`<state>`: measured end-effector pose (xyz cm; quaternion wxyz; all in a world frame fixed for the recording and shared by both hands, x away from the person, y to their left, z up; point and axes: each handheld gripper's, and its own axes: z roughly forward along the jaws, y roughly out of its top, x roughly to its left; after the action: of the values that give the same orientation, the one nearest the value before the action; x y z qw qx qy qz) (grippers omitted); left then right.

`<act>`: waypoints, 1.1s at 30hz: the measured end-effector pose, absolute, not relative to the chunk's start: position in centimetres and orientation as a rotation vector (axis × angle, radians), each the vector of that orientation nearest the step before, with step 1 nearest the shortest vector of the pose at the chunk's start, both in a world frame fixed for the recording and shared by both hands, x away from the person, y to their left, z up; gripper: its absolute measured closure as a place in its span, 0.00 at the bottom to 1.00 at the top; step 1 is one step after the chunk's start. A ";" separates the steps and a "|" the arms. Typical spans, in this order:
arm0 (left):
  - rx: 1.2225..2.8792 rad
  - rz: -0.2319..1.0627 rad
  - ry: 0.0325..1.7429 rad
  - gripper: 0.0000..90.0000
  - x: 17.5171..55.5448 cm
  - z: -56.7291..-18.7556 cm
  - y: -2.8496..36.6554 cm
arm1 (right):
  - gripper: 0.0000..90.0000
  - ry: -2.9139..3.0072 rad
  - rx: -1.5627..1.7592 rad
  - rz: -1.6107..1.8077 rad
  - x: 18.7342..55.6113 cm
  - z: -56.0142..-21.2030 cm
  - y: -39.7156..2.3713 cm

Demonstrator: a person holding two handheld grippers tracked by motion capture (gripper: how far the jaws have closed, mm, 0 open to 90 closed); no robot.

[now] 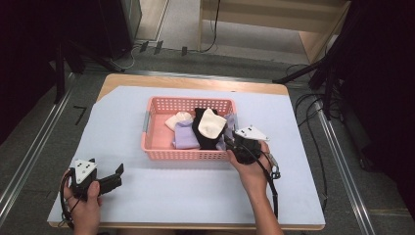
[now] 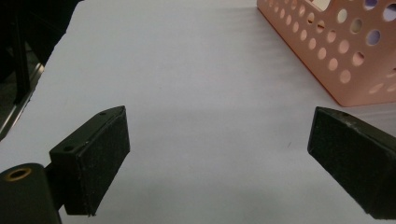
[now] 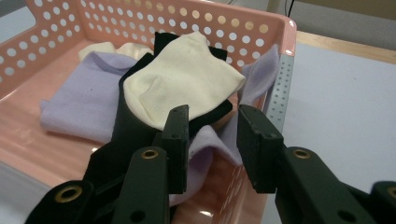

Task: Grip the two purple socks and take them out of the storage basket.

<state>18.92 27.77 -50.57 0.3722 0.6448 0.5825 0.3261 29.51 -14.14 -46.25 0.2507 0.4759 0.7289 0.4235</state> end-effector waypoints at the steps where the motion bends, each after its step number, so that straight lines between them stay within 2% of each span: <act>1: 1.653 0.836 1.494 0.07 18.9 -50.6 27.8 | 0.74 1.988 1.299 1.148 29.6 -46.3 -14.1; 9: 1.657 0.838 1.495 0.07 18.9 -50.6 27.7 | 0.79 2.064 1.323 1.071 30.2 -46.6 -13.4; 10: 1.657 0.838 1.495 0.07 18.9 -50.6 27.8 | 0.87 2.078 1.333 1.034 30.3 -46.7 -13.2; 12: 1.657 0.838 1.495 0.07 18.9 -50.6 27.8 | 0.96 2.085 1.342 1.014 30.4 -46.9 -13.2; 14: 1.654 0.838 1.495 0.07 18.9 -50.6 27.7 | 0.98 2.083 1.349 1.021 30.5 -46.9 -13.4; 20: 1.654 0.838 1.496 0.07 18.9 -50.6 27.7 | 0.99 2.041 1.334 1.114 30.1 -46.1 -13.8; 33: 1.658 0.839 1.496 0.07 18.9 -50.6 27.7 | 0.99 1.883 1.189 1.384 28.2 -40.1 -13.4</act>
<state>18.94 27.72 -50.56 0.3690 0.6460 0.5828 0.3268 28.18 -13.40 -40.11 0.2569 0.4383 0.6941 0.5100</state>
